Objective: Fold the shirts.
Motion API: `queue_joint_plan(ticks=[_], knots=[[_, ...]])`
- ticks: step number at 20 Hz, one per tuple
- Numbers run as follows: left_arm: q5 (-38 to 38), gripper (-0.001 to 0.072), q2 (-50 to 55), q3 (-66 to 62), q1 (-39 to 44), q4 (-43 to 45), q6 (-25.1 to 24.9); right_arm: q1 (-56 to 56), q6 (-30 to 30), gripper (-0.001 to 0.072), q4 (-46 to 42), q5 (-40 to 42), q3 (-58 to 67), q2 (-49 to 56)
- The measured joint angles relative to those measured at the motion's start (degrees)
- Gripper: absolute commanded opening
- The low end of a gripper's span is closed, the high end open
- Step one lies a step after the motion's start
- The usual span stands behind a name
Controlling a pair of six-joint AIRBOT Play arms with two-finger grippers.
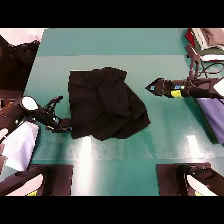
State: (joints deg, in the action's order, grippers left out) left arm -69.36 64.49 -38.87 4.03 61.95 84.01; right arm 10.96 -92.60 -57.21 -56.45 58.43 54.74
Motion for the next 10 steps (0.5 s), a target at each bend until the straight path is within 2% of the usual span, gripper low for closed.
queue_joint_plan(ticks=[6, 7, 9, 10], knots=[[3.5, 0.0433, -0.5, 2.7, 1.0, -1.3, 1.4, 0.0, 0.1, 0.0586, 0.0, -0.7, 0.0, 0.0], [3.9, 0.0371, -0.5, 2.9, 1.0, -1.7, 1.5, 0.0, 0.1, 0.0586, 0.0, -0.7, 0.0, 0.0], [4.8, 0.0096, -0.5, 3.3, 1.1, -1.9, 1.6, 0.0, 0.1, 0.0585, 0.0, -0.9, 0.0, 0.0], [5.1, 0.0022, -0.5, 3.3, 1.1, -2.2, 1.6, 0.0, 0.1, 0.0585, 0.0, -1.2, 0.0, 0.0]])
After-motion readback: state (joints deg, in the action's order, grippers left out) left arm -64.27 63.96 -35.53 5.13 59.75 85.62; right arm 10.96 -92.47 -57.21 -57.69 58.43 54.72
